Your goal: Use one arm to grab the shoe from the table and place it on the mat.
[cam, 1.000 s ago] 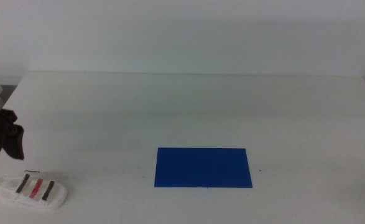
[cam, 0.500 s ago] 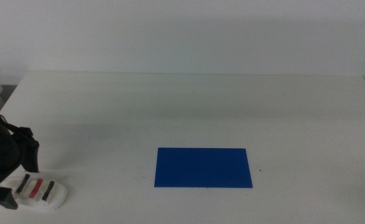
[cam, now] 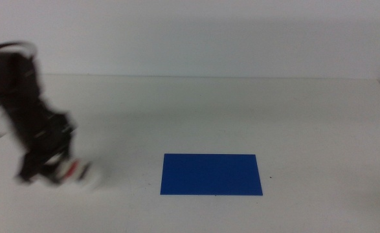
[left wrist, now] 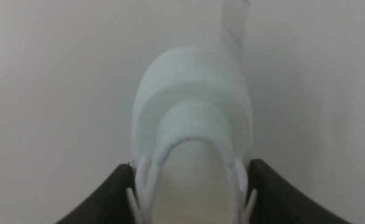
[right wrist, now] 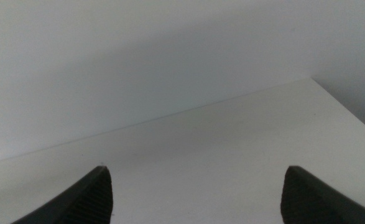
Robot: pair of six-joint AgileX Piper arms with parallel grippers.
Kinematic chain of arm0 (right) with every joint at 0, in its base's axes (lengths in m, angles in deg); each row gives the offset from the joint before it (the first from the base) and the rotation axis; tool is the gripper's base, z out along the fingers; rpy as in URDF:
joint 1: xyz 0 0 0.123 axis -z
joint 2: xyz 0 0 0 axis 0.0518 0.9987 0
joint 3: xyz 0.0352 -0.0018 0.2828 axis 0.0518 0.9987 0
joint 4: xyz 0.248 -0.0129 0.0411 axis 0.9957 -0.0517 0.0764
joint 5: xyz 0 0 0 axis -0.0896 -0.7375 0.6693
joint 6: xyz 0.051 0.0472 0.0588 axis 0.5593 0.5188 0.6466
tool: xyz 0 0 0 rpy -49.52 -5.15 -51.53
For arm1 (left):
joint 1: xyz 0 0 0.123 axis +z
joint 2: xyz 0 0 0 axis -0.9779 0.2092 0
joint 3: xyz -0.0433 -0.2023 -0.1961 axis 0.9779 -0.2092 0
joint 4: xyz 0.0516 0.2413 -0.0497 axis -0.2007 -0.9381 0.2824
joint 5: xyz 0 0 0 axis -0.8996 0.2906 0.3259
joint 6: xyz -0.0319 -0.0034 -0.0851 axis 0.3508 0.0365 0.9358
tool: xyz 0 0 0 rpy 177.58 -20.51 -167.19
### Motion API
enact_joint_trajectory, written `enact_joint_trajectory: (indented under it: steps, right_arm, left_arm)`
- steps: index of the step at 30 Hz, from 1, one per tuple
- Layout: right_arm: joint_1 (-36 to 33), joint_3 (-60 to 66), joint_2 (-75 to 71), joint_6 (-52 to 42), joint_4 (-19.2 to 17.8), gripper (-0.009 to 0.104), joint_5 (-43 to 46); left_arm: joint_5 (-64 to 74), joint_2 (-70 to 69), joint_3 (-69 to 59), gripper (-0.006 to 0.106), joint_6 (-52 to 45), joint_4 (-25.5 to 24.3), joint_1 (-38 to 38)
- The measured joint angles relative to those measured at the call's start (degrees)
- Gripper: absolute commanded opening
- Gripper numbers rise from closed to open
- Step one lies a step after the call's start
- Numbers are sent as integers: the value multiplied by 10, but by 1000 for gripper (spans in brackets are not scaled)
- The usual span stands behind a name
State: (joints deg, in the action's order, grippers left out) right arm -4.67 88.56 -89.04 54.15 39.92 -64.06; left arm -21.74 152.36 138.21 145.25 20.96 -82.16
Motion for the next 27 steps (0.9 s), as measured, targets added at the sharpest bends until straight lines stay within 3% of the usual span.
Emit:
enact_joint_trajectory:
  steps: [9, 14, 27]
  right_arm:
    - [0, 0, 0, 0, 0, 79, 0]
    - [0, 0, 0, 0, 0, 79, 0]
    - [0, 0, 0, 0, 0, 79, 0]
  left_arm:
    - [17, 90, 214, -2, 167, 24, -206]
    - [33, 176, 295, -2, 241, 31, -281]
    - [54, 200, 320, -2, 253, 41, -315]
